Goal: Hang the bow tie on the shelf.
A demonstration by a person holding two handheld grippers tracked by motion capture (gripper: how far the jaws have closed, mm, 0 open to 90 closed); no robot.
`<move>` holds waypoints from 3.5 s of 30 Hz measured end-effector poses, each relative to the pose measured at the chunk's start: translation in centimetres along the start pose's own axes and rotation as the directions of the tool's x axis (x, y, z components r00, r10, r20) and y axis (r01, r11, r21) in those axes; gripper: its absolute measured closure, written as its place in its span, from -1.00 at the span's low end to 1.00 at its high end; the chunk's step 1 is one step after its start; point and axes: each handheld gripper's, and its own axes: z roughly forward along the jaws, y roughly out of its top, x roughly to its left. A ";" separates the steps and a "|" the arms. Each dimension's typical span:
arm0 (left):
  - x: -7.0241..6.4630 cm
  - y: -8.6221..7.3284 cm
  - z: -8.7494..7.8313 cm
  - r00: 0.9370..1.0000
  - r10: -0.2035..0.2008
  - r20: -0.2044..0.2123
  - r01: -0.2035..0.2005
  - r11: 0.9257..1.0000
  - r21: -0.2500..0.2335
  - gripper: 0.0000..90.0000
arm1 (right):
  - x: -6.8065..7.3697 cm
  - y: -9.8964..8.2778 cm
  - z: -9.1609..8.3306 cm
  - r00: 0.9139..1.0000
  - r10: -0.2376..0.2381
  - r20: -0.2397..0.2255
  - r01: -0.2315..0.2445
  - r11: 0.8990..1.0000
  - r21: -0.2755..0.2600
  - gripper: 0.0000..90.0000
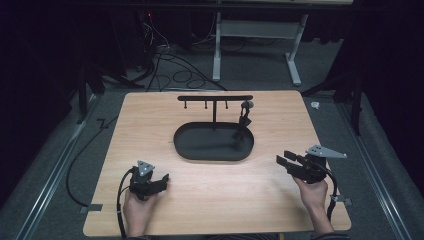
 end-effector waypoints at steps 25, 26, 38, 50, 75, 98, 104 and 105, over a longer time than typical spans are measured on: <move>0.0 0.0 0.0 1.000 0.000 0.000 0.000 1.000 0.000 -0.41 | 0.1 -0.5 1.9 1.000 -0.006 0.005 0.005 0.999 0.049 0.25; 0.0 0.0 0.0 1.000 0.000 0.000 0.000 1.000 0.000 -0.40 | 0.1 -0.5 1.9 1.000 -0.010 0.006 0.009 0.999 0.051 0.25; 0.0 0.0 0.0 1.000 0.000 0.000 0.000 1.000 0.000 -0.40 | 0.1 -0.7 3.0 1.000 -0.012 0.014 0.011 0.997 0.079 0.25; 0.0 0.0 0.0 1.000 0.000 0.000 0.000 1.000 0.000 -0.41 | -0.1 -1.1 3.9 1.000 -0.008 0.028 0.005 0.994 0.111 0.25; 0.0 0.0 0.0 1.000 0.000 0.000 0.000 1.000 0.000 -0.41 | -0.1 -2.3 6.1 0.997 -0.028 0.078 0.014 0.984 0.177 0.25; 0.0 0.0 0.0 1.000 0.000 0.000 0.000 1.000 0.000 -0.41 | 0.7 -3.0 7.5 0.986 -0.099 0.137 0.066 0.971 0.230 0.24; 0.0 0.0 0.0 1.000 0.000 0.000 0.000 1.000 0.000 -0.41 | 0.9 -3.0 7.6 0.980 -0.120 0.156 0.081 0.968 0.236 0.23; 0.0 0.0 0.0 1.000 0.000 0.000 0.000 1.000 0.000 -0.41 | 0.9 -3.0 7.6 0.980 -0.120 0.156 0.081 0.968 0.236 0.23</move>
